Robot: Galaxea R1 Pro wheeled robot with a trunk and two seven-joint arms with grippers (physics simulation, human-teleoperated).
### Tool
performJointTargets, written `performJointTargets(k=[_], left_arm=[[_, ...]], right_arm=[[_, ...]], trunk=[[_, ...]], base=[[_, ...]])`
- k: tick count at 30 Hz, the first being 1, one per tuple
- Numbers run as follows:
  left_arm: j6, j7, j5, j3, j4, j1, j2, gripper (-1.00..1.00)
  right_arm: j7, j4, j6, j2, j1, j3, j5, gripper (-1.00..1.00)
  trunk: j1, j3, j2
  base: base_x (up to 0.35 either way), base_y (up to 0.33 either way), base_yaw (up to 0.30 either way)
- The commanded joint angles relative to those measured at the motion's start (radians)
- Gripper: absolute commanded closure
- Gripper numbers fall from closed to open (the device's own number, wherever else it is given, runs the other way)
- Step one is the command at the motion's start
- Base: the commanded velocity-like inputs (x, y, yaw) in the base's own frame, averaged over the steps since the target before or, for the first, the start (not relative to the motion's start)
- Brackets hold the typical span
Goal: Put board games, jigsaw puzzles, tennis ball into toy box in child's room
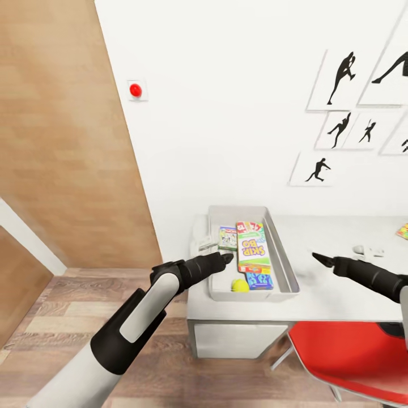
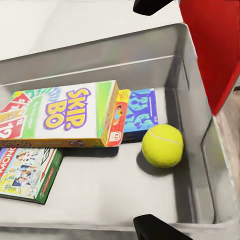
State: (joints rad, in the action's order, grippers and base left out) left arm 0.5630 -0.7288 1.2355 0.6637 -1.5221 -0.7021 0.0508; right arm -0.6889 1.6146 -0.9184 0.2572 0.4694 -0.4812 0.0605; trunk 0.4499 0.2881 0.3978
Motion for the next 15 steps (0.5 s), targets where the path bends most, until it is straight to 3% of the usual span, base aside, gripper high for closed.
performJointTargets(k=[1,8,13,15], left_arm=[[0.0,-0.009,0.008,0.001,-0.003,-0.001,0.0,-1.0],[0.0,-0.009,0.007,0.002,-0.019,0.0,-0.001,-1.0],[0.0,-0.009,0.006,0.003,-0.025,0.001,0.0,-1.0],[-0.011,-0.004,-0.005,-0.009,-0.036,-0.011,-0.012,-1.0]], right_arm=[[-0.007,0.001,-0.008,0.003,0.001,-0.009,0.006,-1.0],[-0.026,0.001,-0.008,0.01,0.0,-0.032,0.007,-1.0],[-0.031,0.001,-0.008,0.01,0.0,-0.038,0.007,-1.0],[-0.043,0.012,-0.007,0.014,0.012,-0.027,0.008,-1.0]], trunk=[[0.0,0.002,0.002],[0.0,0.002,0.002],[0.0,0.002,0.002],[0.0,0.002,0.002]], base=[[-0.31,0.0,0.0],[-0.196,0.0,0.0],[-0.069,0.0,0.0],[0.0,0.0,0.0]])
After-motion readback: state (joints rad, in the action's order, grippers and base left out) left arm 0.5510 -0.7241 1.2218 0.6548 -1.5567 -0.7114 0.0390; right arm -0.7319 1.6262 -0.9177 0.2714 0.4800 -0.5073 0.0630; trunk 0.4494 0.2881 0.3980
